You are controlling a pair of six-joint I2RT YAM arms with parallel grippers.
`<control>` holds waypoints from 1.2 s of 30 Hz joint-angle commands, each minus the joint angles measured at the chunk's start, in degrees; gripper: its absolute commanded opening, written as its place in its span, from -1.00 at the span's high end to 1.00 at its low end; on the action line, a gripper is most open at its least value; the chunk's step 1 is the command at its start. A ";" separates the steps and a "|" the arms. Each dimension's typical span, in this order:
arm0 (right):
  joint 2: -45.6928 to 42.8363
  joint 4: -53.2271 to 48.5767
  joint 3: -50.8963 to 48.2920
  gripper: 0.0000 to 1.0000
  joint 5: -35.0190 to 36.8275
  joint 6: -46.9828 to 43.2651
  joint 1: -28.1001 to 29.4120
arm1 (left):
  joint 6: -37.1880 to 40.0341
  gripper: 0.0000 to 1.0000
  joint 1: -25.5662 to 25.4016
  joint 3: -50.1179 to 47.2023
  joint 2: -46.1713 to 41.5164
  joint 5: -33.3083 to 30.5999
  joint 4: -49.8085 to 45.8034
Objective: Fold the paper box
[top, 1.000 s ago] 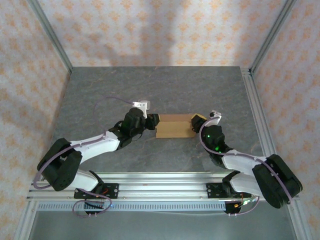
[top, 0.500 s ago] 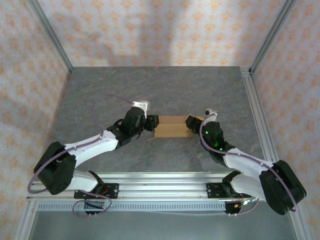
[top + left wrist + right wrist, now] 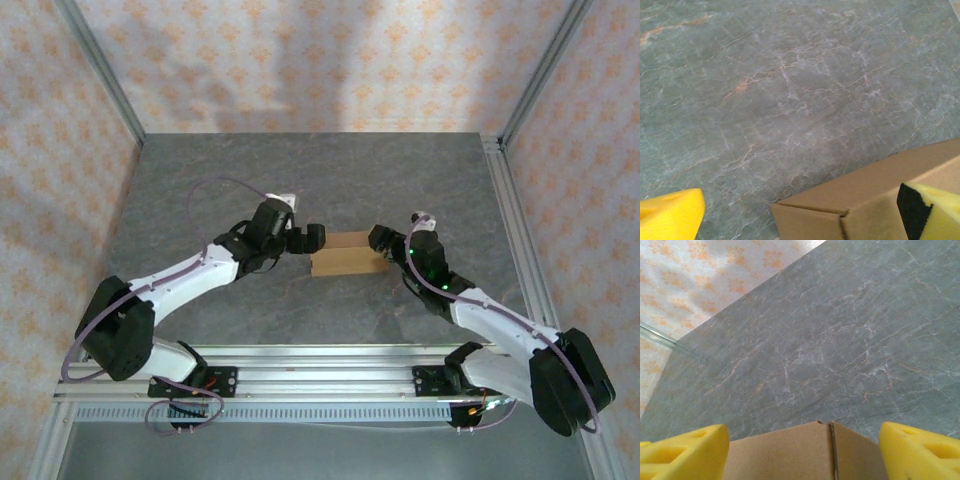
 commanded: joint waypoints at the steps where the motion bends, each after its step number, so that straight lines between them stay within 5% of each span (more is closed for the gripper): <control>1: -0.78 -2.93 1.09 -0.59 -0.68 1.26 -0.35 | -1.82 -1.00 0.68 -0.28 -1.11 3.56 -1.23; 7: 1.54 1.62 -2.52 -0.42 -0.61 1.64 -0.97 | -5.09 -0.98 0.71 -5.60 0.02 6.27 4.56; 11: 1.40 0.98 -1.70 -0.31 -1.43 -0.17 -1.06 | -5.14 -0.59 0.71 -6.88 0.42 6.63 6.61; 13: -0.26 -2.55 0.34 -0.35 -0.72 -2.66 -1.04 | -4.84 -0.62 0.71 -6.35 -0.14 5.98 6.18; 16: -3.23 -7.96 3.85 -0.54 0.18 -7.62 -1.65 | -3.72 -0.99 1.36 -4.04 -1.17 5.04 4.06; 23: -3.88 -19.85 14.58 -0.97 -8.46 -31.02 -4.11 | 0.82 -1.00 6.56 0.61 -2.41 4.46 0.42; 32: 12.47 -49.12 42.35 -0.99 -35.63 -64.73 -3.23 | 0.29 -1.00 19.66 -0.30 -5.73 8.18 -3.52; 36: 22.98 -63.66 56.18 -0.99 -37.15 -75.86 -0.44 | 0.64 -1.00 22.32 -2.03 -7.79 8.21 -4.62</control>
